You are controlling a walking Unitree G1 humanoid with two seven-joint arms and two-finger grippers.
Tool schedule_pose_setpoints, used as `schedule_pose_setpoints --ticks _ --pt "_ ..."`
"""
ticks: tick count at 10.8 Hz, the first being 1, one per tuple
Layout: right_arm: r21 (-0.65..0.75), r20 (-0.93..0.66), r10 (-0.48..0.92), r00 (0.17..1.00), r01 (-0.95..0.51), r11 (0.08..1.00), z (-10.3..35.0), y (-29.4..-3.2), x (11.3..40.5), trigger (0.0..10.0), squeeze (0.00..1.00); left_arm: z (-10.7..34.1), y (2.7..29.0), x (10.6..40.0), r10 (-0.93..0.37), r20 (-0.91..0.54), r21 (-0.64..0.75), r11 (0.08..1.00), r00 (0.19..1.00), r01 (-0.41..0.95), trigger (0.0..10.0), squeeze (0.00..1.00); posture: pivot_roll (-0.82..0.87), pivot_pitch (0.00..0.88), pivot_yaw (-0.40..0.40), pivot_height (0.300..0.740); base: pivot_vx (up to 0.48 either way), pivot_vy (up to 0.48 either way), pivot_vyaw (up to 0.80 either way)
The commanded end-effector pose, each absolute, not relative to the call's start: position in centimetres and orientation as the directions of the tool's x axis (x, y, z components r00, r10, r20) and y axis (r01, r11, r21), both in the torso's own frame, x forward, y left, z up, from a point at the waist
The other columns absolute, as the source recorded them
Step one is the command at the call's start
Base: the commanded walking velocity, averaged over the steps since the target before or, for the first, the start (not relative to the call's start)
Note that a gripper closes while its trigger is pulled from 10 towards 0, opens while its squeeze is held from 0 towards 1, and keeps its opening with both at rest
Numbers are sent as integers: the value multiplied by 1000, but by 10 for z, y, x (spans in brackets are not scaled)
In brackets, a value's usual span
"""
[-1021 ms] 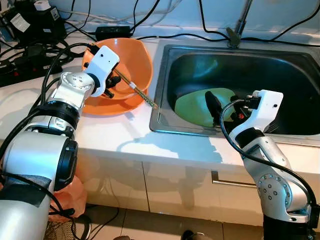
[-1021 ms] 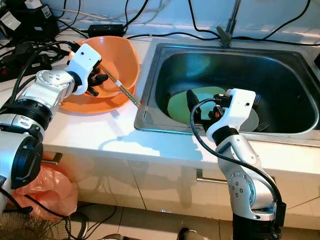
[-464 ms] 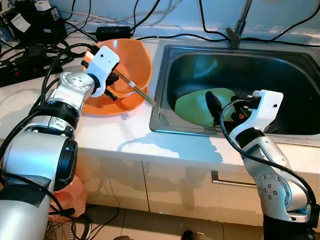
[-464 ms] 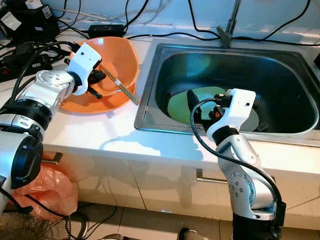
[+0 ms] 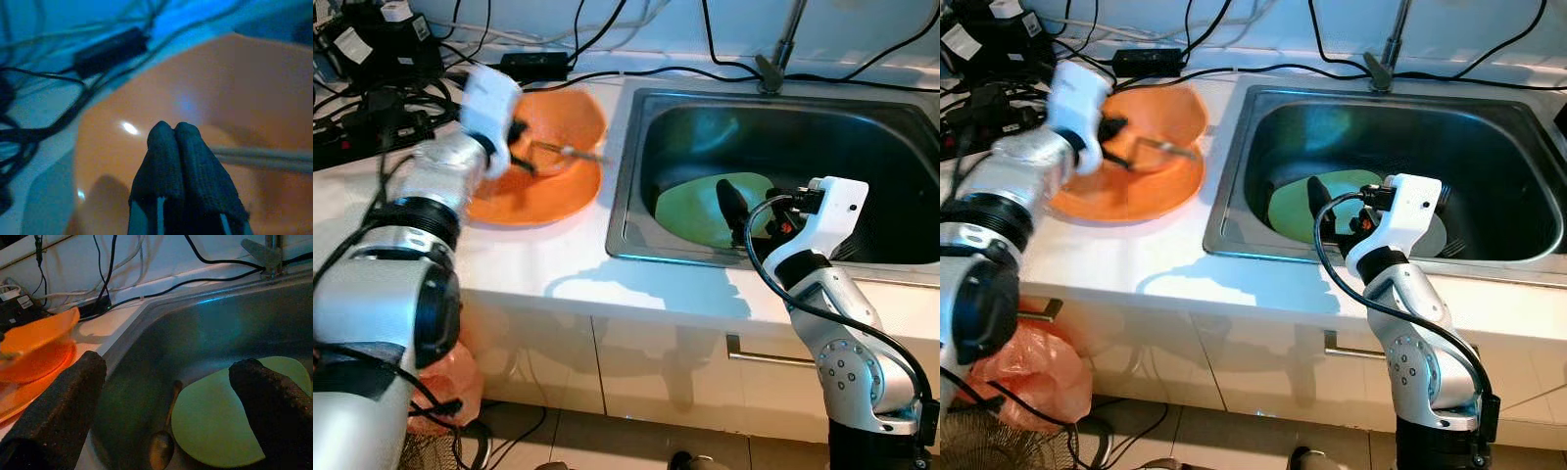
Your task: Kitchen organization
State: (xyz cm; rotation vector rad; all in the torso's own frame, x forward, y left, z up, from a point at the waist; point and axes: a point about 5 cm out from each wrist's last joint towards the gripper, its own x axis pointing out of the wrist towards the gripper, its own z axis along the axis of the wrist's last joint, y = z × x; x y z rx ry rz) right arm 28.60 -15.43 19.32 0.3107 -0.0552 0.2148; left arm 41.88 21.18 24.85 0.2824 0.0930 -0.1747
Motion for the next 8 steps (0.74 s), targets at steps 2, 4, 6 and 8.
schedule_pose_setpoints --ticks 2,4,6,8 --pt "288 94 203 975 -221 932 196 -155 290 10000 0 266 220 419 -102 -24 228 968 994 105 0 0 -26 60 13 740 0 0 0" --pt "284 99 204 974 -224 932 197 -156 293 10000 0 275 216 420 -130 7 285 951 991 123 2549 0 -25 56 13 740 0 0 0" --pt "281 103 200 974 -222 934 198 -157 294 10000 0 305 193 423 -224 157 156 967 962 199 10000 1000 -26 46 14 740 0 0 0" --pt "281 106 203 974 -225 933 198 -156 296 10000 0 328 169 419 -306 369 135 952 878 275 10000 1000 -26 39 2 740 0 0 0"
